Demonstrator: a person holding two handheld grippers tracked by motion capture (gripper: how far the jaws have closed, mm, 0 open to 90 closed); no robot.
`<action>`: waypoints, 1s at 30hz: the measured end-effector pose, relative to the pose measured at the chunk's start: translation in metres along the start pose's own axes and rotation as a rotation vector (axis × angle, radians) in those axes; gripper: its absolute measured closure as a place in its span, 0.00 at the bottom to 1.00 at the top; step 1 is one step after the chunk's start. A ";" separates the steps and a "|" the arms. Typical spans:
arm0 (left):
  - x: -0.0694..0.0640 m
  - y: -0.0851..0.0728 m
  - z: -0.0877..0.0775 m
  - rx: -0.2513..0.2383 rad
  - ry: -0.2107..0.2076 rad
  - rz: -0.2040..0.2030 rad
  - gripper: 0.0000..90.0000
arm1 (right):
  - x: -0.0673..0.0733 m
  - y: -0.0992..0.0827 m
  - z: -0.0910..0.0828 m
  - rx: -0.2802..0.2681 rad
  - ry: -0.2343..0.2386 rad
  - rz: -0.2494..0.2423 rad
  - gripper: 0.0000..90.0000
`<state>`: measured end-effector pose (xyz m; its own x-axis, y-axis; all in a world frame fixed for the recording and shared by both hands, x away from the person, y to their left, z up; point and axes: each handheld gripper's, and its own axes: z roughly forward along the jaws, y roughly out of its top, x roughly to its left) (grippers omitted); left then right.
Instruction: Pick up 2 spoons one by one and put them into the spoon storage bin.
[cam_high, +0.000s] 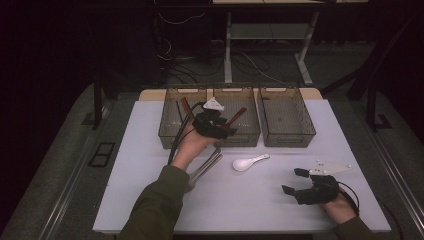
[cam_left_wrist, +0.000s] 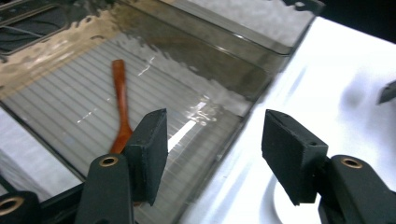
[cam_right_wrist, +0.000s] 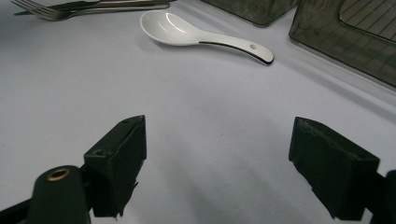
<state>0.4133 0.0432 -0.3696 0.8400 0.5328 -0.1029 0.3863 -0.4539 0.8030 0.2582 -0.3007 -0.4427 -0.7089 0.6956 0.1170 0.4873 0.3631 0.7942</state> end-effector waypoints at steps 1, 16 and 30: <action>-0.002 -0.002 -0.001 -0.004 -0.006 0.002 0.42 | 0.000 0.000 0.000 0.000 0.000 0.000 0.21; -0.029 -0.025 -0.005 -0.037 -0.059 0.033 0.35 | 0.000 0.000 0.001 0.008 -0.004 0.004 0.21; -0.042 -0.048 0.015 0.012 -0.087 0.039 0.32 | -0.001 0.000 0.001 0.010 -0.007 0.003 0.21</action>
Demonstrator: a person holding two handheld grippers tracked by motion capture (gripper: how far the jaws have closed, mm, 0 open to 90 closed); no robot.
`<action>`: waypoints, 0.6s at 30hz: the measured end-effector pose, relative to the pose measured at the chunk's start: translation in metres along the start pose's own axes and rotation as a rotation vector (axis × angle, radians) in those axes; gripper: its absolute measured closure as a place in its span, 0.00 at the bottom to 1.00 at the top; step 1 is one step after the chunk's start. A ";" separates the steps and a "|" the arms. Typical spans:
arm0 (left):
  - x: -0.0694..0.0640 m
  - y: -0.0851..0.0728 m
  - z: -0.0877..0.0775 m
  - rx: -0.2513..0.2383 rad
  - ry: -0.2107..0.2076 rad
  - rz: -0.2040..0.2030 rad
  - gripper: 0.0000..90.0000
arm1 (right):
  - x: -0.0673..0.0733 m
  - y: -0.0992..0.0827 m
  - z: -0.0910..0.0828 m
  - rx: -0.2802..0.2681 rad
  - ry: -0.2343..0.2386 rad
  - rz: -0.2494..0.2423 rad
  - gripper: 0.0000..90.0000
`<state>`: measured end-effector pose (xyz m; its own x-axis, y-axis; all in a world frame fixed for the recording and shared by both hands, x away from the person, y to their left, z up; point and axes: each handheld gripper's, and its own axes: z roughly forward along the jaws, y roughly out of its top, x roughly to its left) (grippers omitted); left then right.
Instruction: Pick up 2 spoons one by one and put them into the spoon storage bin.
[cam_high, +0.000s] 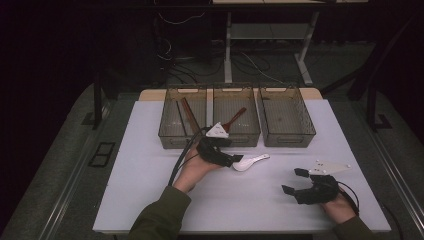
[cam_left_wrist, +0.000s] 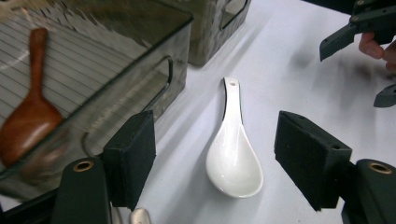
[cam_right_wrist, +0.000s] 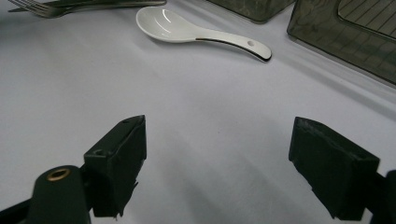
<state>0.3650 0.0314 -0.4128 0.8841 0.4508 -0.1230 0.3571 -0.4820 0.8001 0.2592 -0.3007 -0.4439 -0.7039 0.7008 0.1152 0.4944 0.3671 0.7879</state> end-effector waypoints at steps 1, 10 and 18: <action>-0.001 -0.001 0.002 0.005 -0.003 0.002 0.32 | 0.000 0.000 0.000 0.000 0.001 -0.002 0.21; -0.003 -0.008 0.020 0.070 -0.005 0.007 0.32 | 0.000 0.000 0.000 0.000 0.007 -0.009 0.21; -0.004 -0.010 0.026 0.092 0.010 0.009 0.34 | 0.000 0.000 0.000 0.000 0.005 -0.009 0.21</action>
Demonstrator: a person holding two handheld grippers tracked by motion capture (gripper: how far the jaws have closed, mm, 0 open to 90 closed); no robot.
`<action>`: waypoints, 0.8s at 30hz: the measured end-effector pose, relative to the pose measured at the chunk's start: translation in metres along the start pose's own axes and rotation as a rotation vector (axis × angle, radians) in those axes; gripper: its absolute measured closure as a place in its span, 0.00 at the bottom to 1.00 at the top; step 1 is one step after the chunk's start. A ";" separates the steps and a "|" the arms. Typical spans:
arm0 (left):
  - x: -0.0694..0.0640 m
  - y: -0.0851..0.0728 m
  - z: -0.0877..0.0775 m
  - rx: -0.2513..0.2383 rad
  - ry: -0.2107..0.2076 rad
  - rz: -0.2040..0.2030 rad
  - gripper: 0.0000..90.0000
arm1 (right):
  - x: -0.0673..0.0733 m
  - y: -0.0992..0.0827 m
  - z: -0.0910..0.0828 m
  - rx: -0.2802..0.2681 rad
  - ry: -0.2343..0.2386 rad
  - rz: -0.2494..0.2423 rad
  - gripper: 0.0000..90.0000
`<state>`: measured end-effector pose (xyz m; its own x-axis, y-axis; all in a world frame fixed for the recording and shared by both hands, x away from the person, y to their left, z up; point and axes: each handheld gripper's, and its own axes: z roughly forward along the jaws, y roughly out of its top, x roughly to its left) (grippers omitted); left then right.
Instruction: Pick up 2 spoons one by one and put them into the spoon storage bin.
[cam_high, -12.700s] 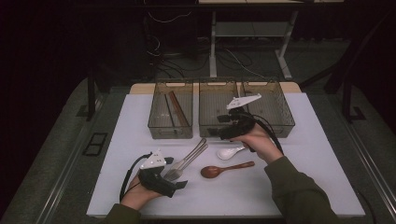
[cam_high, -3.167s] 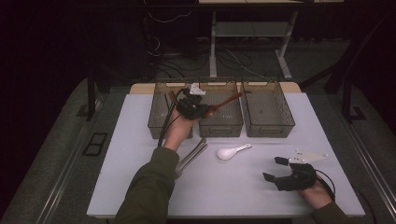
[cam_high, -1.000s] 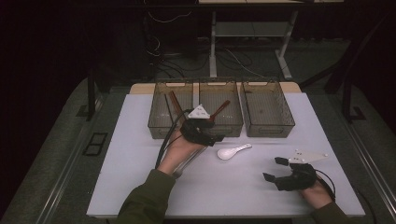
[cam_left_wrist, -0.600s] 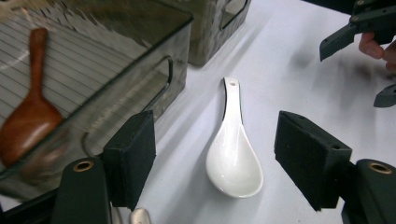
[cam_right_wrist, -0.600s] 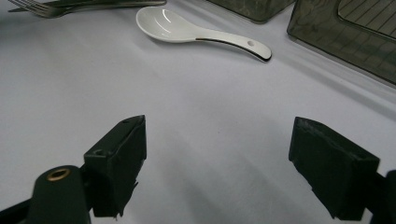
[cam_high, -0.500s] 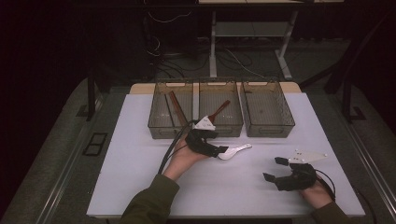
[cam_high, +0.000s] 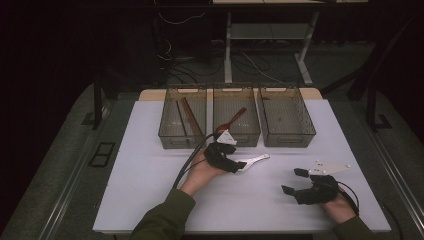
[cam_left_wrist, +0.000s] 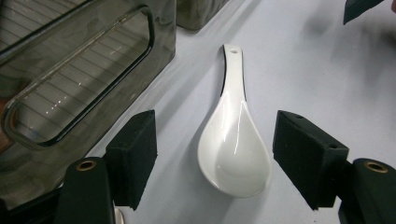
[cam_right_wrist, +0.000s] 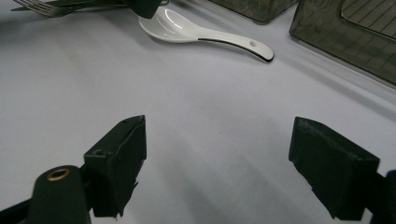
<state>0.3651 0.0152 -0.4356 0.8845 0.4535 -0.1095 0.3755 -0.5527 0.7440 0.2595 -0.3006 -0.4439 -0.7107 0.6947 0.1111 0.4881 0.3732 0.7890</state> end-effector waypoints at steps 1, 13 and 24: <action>0.000 0.000 0.000 0.000 0.001 -0.003 0.34 | 0.000 0.000 0.000 0.000 0.000 0.001 0.21; -0.002 -0.003 0.010 0.036 0.004 0.008 0.37 | 0.000 0.000 0.000 0.002 0.000 0.000 0.21; -0.008 -0.004 0.014 0.077 -0.005 0.035 0.46 | 0.000 0.000 0.000 0.002 -0.001 -0.003 0.21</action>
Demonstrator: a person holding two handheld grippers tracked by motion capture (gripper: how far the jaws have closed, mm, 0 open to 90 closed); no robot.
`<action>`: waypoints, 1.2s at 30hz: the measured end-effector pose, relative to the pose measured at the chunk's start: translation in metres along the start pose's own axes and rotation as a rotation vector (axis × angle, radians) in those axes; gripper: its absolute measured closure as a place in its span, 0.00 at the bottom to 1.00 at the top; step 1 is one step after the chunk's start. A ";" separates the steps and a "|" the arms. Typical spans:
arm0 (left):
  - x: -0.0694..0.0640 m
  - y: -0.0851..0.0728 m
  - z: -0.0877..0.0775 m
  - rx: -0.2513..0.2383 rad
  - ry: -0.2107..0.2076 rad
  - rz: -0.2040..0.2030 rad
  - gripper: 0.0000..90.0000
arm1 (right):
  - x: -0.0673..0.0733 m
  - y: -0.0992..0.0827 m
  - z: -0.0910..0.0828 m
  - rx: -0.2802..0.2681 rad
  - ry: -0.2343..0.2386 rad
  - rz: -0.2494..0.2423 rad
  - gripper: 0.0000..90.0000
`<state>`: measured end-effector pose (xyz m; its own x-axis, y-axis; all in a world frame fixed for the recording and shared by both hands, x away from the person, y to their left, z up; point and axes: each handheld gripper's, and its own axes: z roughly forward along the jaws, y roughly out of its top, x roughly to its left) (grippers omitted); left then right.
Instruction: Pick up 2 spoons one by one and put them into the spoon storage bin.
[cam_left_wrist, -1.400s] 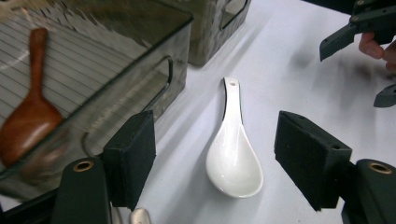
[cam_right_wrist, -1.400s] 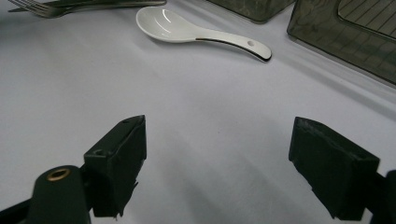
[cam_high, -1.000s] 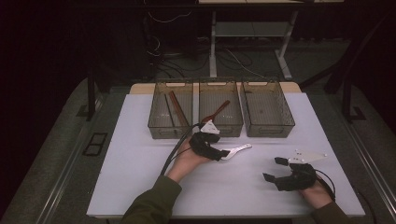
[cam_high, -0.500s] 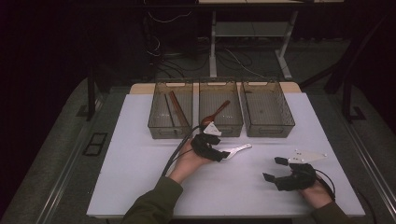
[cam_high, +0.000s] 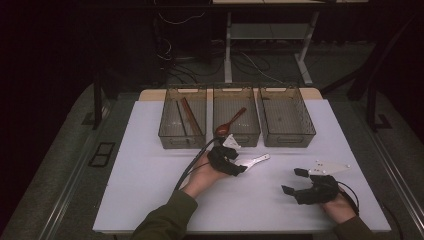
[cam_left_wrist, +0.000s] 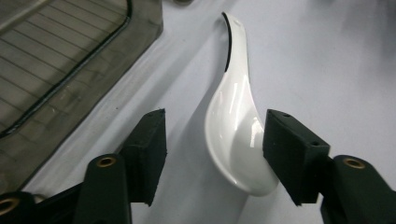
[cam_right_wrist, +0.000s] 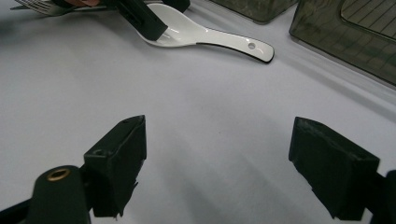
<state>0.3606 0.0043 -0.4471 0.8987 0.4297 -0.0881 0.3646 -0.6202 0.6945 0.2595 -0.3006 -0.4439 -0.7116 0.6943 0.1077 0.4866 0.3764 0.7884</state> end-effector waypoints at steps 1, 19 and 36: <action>0.000 0.000 0.000 0.001 -0.003 0.005 0.47 | 0.000 0.000 0.000 0.000 0.001 -0.001 0.21; -0.009 0.003 0.001 0.012 -0.038 0.010 0.80 | 0.000 0.000 0.000 0.001 -0.001 -0.001 0.21; -0.019 0.008 0.000 -0.005 0.004 0.092 0.89 | 0.001 0.000 0.000 0.000 -0.003 -0.010 0.21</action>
<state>0.3460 -0.0086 -0.4397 0.9273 0.3738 -0.0205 0.2791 -0.6537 0.7034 0.2589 -0.3005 -0.4436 -0.7149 0.6923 0.0982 0.4795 0.3832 0.7894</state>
